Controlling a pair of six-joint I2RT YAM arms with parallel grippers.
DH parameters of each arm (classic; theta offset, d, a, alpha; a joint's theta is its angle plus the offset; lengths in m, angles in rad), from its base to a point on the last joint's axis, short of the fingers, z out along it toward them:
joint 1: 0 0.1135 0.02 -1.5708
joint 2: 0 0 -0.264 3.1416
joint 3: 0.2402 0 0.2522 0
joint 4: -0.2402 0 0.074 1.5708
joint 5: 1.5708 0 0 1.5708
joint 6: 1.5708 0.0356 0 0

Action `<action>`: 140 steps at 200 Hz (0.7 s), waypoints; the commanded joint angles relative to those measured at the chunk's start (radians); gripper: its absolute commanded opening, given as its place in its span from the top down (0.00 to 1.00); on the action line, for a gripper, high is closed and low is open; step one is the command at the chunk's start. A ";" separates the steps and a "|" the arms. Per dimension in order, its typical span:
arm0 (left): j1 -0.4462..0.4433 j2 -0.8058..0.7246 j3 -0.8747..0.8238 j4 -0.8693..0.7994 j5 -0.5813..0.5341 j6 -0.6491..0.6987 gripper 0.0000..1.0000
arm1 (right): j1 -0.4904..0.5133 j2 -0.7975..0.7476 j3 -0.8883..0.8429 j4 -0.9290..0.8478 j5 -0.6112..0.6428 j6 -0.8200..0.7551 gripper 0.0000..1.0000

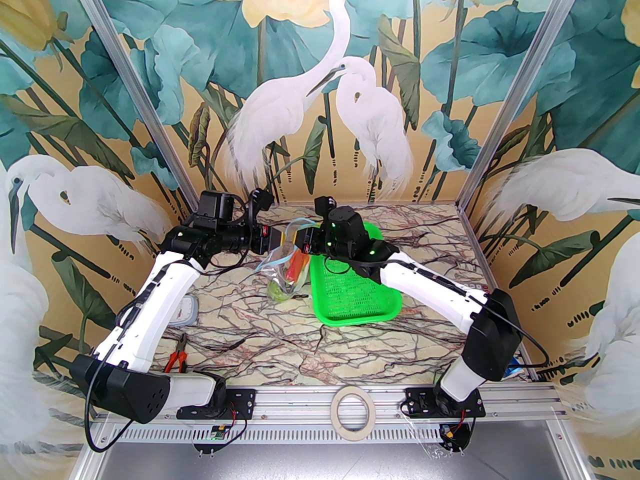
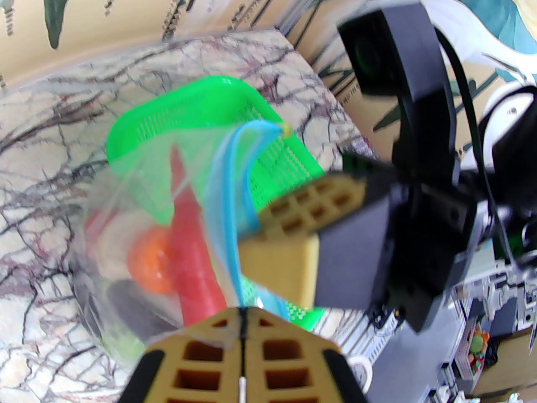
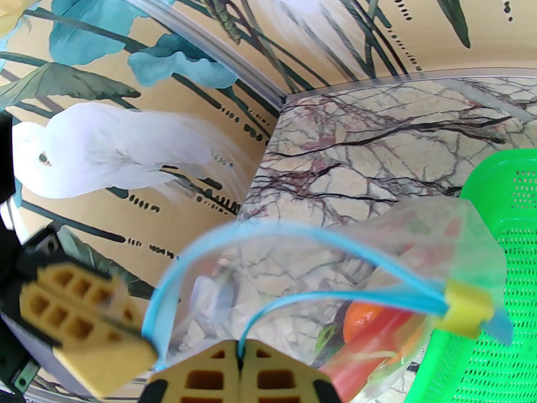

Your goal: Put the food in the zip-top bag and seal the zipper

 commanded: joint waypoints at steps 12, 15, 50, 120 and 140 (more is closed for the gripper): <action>0.004 -0.037 -0.052 -0.063 0.023 0.035 0.86 | 0.002 0.027 0.068 -0.016 0.043 -0.012 1.00; 0.004 -0.039 -0.054 -0.063 0.021 0.036 0.84 | 0.002 0.031 0.069 -0.013 0.037 -0.010 1.00; 0.004 -0.050 -0.056 -0.073 0.008 0.052 0.53 | 0.002 0.057 0.076 0.008 0.019 0.005 1.00; 0.004 -0.125 -0.048 -0.115 -0.168 0.047 0.35 | 0.002 0.066 0.091 0.008 0.026 0.010 1.00; 0.004 -0.158 -0.066 -0.146 -0.204 0.050 0.34 | 0.002 0.073 0.103 0.010 0.026 0.014 1.00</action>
